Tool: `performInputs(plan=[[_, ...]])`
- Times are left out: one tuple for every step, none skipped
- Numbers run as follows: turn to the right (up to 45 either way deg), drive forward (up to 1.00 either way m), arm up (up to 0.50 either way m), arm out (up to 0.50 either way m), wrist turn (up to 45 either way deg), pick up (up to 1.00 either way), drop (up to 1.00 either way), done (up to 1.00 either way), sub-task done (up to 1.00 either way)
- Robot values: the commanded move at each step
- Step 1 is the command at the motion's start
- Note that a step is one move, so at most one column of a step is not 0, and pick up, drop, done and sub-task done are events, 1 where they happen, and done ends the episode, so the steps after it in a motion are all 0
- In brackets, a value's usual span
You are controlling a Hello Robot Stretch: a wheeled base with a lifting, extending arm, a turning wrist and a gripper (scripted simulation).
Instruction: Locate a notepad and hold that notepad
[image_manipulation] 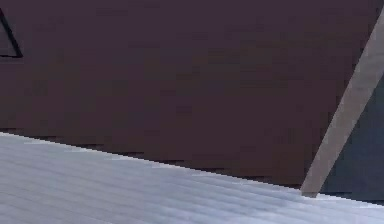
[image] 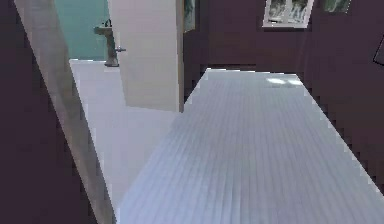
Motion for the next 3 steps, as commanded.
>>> performInputs(plan=[[6.0,0.00,0.00,0.00,0.0,0.00,0.00,0.00,0.00],[0.0,1.00,0.00,0.00,0.0,0.00,0.00,0.00,0.00],[0.0,0.15,0.00,0.00,0.0,0.00,0.00,0.00,0.00]])
